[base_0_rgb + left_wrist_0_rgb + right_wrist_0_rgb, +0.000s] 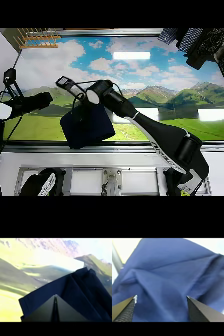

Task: Fold the clothes and pants, and hang the long-sleeved shirts on hangers.

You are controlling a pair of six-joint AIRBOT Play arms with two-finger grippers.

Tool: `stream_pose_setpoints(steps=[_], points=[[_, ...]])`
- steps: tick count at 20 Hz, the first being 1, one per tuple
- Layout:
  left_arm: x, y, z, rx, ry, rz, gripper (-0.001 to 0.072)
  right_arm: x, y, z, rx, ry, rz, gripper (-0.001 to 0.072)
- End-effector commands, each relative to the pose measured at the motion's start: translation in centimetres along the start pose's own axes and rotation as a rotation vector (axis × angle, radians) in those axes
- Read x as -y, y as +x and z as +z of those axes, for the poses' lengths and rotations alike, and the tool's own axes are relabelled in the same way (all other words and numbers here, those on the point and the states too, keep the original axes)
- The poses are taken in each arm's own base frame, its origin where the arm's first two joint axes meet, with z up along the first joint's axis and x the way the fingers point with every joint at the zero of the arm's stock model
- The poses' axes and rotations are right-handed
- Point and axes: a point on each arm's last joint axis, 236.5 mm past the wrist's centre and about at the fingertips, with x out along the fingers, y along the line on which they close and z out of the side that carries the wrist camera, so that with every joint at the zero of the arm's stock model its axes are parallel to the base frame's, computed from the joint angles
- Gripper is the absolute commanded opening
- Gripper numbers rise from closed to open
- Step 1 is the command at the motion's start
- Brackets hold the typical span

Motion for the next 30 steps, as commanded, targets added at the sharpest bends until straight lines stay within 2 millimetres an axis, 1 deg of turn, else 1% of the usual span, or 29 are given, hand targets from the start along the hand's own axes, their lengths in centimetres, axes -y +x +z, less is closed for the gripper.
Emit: stream_pose_setpoints(steps=[1,2,4,5,7,9,11,12,13,15,17,19,20,22,23,26,28,29,30], points=[[1.2,0.7,-1.3,-0.05,0.103,-0.022,0.0361,4.0,-2.8,-0.5,0.005,0.089,-0.035,0.0682],[1.9,1.1,-1.7,-0.064,0.124,-0.035,0.0521,5.5,-4.0,-0.7,0.012,0.116,-0.05,0.0682],[3.4,1.7,-2.8,-0.099,0.169,-0.063,0.0517,8.3,-6.4,-1.5,0.027,0.171,-0.084,0.0682],[4.6,2.1,-3.7,-0.127,0.201,-0.083,0.0517,9.9,-7.5,-2.3,0.033,0.212,-0.103,0.0682],[7.5,3.0,-6.0,-0.182,0.283,-0.131,0.0517,12.9,-9.6,-4.2,0.038,0.311,-0.142,0.0682],[10.9,4.4,-8.9,-0.24,0.372,-0.187,0.0516,15.4,-11.5,-6.3,0.047,0.387,-0.179,0.0682],[13.5,5.7,-12.5,-0.316,0.478,-0.216,0.0515,17.6,-13.3,-8.2,0.068,0.47,-0.214,0.0682],[14.2,6.3,-13.9,-0.352,0.542,-0.192,0.0515,18.5,-14.1,-9.1,0.079,0.499,-0.231,0.0682],[14.7,6.9,-14.9,-0.371,0.614,-0.151,0.0515,19.1,-14.8,-9.9,0.084,0.521,-0.244,0.0682],[15.9,8.0,-15.4,-0.362,0.752,-0.061,0.0515,19.9,-15.8,-11.6,0.085,0.558,-0.262,0.0682],[16.4,9.0,-15.3,-0.355,0.877,0.036,0.0516,20.1,-16.1,-12.9,0.076,0.581,-0.27,0.0682],[16.2,9.8,-16.4,-0.404,0.938,0.093,0.0516,20.0,-15.7,-13.8,0.056,0.584,-0.274,0.0682],[15.9,10.3,-17.2,-0.431,0.947,0.105,0.0516,19.9,-15.6,-14.0,0.051,0.587,-0.271,0.0682],[14.6,10.9,-18.2,-0.485,0.953,0.145,0.0516,20.0,-15.4,-14.1,0.05,0.589,-0.272,0.0682],[14.2,11.1,-18.3,-0.498,0.944,0.158,0.0516,20.0,-15.4,-14.1,0.053,0.588,-0.273,0.0682],[13.3,11.1,-17.7,-0.508,0.914,0.181,0.0515,20.2,-15.4,-13.8,0.064,0.587,-0.277,0.0681],[12.6,11.2,-17.7,-0.518,0.905,0.193,0.045,20.2,-15.4,-13.8,0.064,0.587,-0.276,0.0682],[12.0,11.3,-17.9,-0.53,0.905,0.203,0.0266,20.2,-15.4,-13.9,0.064,0.587,-0.276,0.0682],[11.4,11.3,-18.1,-0.537,0.9,0.21,0.0052,20.2,-15.4,-13.9,0.064,0.587,-0.276,0.0681]])
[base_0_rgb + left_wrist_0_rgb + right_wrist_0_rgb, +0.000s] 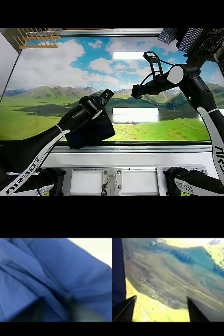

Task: Fold the clothes and pants, and hang the long-sleeved shirts on hangers.

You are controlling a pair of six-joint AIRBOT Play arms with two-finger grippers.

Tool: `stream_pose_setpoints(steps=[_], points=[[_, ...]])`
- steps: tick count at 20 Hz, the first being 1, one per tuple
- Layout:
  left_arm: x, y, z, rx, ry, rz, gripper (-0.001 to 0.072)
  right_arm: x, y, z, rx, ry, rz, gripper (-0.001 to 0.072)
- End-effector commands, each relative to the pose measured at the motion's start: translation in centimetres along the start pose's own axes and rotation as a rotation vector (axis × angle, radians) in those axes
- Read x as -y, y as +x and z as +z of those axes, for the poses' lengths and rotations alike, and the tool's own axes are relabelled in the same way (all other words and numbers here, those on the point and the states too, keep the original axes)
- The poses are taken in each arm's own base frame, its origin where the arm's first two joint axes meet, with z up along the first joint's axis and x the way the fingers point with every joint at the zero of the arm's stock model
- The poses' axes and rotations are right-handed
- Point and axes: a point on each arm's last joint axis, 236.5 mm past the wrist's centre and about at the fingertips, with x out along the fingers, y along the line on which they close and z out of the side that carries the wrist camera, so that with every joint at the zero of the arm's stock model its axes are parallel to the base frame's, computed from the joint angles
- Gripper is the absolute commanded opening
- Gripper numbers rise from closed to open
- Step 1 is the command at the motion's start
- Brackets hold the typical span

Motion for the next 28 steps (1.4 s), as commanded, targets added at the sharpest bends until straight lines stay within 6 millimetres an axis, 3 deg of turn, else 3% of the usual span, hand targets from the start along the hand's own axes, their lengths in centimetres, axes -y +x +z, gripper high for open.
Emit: stream_pose_setpoints(steps=[1,4,8,10,13,14,15,16,19,20,21,23,24,28], points=[[-1.3,0.6,-1.3,-0.028,-0.023,0.016,0.0009,0.1,0.0,0.0,0.002,0.001,-0.001,0.0682],[-5.5,-2.6,-0.6,0.06,-0.142,0.025,0.0009,0.1,0.0,0.0,0.002,0.001,-0.001,0.0681],[-14.8,-7.6,-1.6,0.203,-0.4,0.075,0.0009,0.0,0.0,0.0,0.002,0.0,0.0,0.0682],[-18.8,-8.4,-3.3,0.216,-0.521,0.106,0.0009,0.0,0.0,0.0,0.001,0.0,0.0,0.0681],[-20.5,-7.1,-4.9,0.185,-0.65,0.016,0.0011,0.0,0.1,0.0,-0.001,0.001,0.001,0.0682],[-21.1,-6.2,-5.4,0.163,-0.675,-0.002,0.0108,-0.1,0.1,-0.1,-0.002,0.002,0.003,0.0682],[-22.2,-5.2,-6.1,0.141,-0.708,0.009,0.043,-0.3,0.1,-0.1,-0.006,0.005,0.011,0.0682],[-23.3,-4.4,-6.7,0.13,-0.752,0.012,0.0603,-0.5,0.1,-0.2,-0.009,0.006,0.02,0.0682],[-24.2,-4.3,-6.7,0.172,-0.887,-0.079,0.0601,-1.8,0.7,-1.0,-0.048,-0.028,0.085,0.0684],[-24.0,-5.3,-5.7,0.231,-0.909,-0.13,0.06,-2.5,1.5,-1.4,-0.074,-0.028,0.127,0.0684],[-23.8,-6.7,-4.5,0.297,-0.908,-0.173,0.0546,-3.4,2.5,-1.7,-0.097,-0.026,0.179,0.0683],[-22.7,-9.6,-2.5,0.408,-0.857,-0.23,0.0136,-6.0,5.4,-2.1,-0.146,0.004,0.33,0.0683],[-22.1,-10.9,-1.8,0.446,-0.838,-0.242,0.0006,-7.1,7.0,-2.4,-0.172,0.021,0.407,0.0683],[-19.0,-15.2,-0.3,0.545,-0.73,-0.255,0.001,-9.7,14.8,-3.9,-0.282,0.084,0.578,0.065]])
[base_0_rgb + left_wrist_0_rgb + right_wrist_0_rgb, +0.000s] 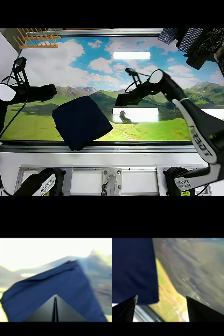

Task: Fold the clothes and pants, and hang the long-sleeved shirts on hangers.

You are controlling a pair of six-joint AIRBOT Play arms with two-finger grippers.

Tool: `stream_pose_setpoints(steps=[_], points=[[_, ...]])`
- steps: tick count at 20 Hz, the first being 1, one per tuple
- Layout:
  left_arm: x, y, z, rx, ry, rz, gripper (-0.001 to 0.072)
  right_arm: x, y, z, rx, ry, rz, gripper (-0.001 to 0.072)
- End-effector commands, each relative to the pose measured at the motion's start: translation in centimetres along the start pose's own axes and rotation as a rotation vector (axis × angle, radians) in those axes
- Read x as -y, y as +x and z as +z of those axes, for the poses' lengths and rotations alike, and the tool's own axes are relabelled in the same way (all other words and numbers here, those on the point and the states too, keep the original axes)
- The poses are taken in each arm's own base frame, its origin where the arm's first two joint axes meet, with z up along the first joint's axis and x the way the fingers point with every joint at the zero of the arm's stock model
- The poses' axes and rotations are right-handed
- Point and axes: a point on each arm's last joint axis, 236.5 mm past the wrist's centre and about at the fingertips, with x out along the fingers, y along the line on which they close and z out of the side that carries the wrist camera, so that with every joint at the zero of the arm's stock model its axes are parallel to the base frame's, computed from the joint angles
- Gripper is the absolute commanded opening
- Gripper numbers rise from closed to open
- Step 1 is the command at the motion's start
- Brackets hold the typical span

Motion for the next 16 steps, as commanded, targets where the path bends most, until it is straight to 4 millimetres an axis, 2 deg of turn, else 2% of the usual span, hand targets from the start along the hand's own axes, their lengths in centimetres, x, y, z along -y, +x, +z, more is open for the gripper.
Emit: stream_pose_setpoints(steps=[1,3,6,10,12,13,15,16], points=[[4.5,-2.6,0.3,0.068,0.076,-0.099,0.001,-0.1,6.9,0.3,-0.077,0.035,0.159,0.065],[6.1,-3.5,0.0,0.085,0.11,-0.127,0.0009,-0.3,10.3,0.4,-0.122,0.028,0.18,0.065],[7.4,-4.0,0.0,0.103,0.137,-0.151,0.0009,-3.3,14.0,0.1,-0.172,-0.003,0.249,0.065],[7.8,-3.9,-0.2,0.1,0.144,-0.157,0.0009,-7.6,17.0,-1.2,-0.206,-0.054,0.298,0.065],[7.8,-3.9,-0.1,0.101,0.144,-0.157,0.0009,-8.8,17.9,-2.0,-0.219,-0.068,0.305,0.065],[7.7,-3.9,-0.2,0.1,0.144,-0.157,0.0009,-9.2,18.3,-2.2,-0.221,-0.077,0.306,0.0625],[7.8,-3.9,-0.2,0.1,0.143,-0.157,0.001,-9.8,18.4,-2.3,-0.211,-0.122,0.326,0.0262],[7.8,-3.9,-0.2,0.099,0.136,-0.157,0.0009,-10.1,18.2,-2.0,-0.202,-0.114,0.341,0.0146]])
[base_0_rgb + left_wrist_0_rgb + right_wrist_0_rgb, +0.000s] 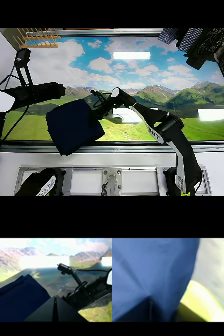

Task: Fold the clothes and pants, and hang the long-sleeved shirts on hangers.

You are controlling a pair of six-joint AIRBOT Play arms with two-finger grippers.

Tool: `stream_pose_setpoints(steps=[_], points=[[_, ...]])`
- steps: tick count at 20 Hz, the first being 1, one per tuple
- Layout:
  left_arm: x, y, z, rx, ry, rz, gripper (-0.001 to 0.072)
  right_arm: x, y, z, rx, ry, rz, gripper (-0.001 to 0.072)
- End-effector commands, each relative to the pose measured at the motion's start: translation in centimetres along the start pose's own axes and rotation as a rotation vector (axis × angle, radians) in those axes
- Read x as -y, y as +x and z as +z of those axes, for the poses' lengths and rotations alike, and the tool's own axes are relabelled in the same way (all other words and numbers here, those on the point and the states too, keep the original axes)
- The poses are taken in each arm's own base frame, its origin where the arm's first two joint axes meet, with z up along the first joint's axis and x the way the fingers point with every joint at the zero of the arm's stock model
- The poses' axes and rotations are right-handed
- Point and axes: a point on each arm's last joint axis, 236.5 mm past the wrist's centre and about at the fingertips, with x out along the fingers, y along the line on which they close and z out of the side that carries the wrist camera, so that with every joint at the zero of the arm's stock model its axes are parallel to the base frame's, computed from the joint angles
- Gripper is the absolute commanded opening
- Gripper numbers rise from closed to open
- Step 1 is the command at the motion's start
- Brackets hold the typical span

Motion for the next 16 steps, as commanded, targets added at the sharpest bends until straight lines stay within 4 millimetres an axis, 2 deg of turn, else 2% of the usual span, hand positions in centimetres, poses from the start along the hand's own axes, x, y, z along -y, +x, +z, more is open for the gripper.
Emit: stream_pose_setpoints(steps=[1,2,3,4,5,7,8,10,11,12,14,15,16], points=[[0.1,0.0,0.0,0.001,-0.007,-0.002,0.0009,-1.4,0.5,0.5,0.019,-0.028,0.039,0.0045],[0.1,0.0,0.0,0.001,-0.007,-0.002,0.0009,-1.3,-0.2,0.8,0.03,-0.033,0.033,0.0008],[0.1,0.0,0.0,0.001,-0.007,-0.002,0.0009,-1.1,-1.5,1.4,0.051,-0.043,0.014,0.0008],[0.1,0.0,0.0,0.001,-0.009,-0.003,0.0009,-0.5,-3.4,2.0,0.074,-0.051,-0.025,0.0008],[0.1,0.0,0.0,0.001,-0.016,-0.002,0.0009,0.7,-6.2,3.0,0.113,-0.053,-0.095,0.0008],[0.1,0.0,0.0,0.001,-0.018,-0.003,0.001,4.2,-14.0,4.7,0.216,-0.032,-0.278,0.0008],[0.1,0.0,0.0,0.001,-0.018,-0.003,0.001,6.3,-18.9,5.1,0.279,0.0,-0.378,0.0008],[0.1,0.0,0.0,0.001,-0.018,-0.003,0.001,10.4,-28.9,4.0,0.394,0.1,-0.554,0.0008],[0.1,0.0,0.0,0.0,-0.019,-0.003,0.0009,12.4,-33.5,2.4,0.446,0.17,-0.629,0.0008],[0.1,0.0,0.0,0.001,-0.028,-0.003,0.0009,14.5,-38.2,0.0,0.498,0.256,-0.702,0.0008],[0.1,0.0,0.0,0.0,-0.033,-0.003,0.0009,18.1,-45.9,-6.5,0.592,0.434,-0.819,0.0008],[0.1,0.0,0.0,0.0,-0.033,-0.003,0.0009,19.7,-49.1,-10.1,0.655,0.529,-0.857,0.0008],[0.1,0.0,0.0,0.001,-0.033,-0.003,0.0009,20.7,-51.5,-13.3,0.72,0.61,-0.875,0.0008]])
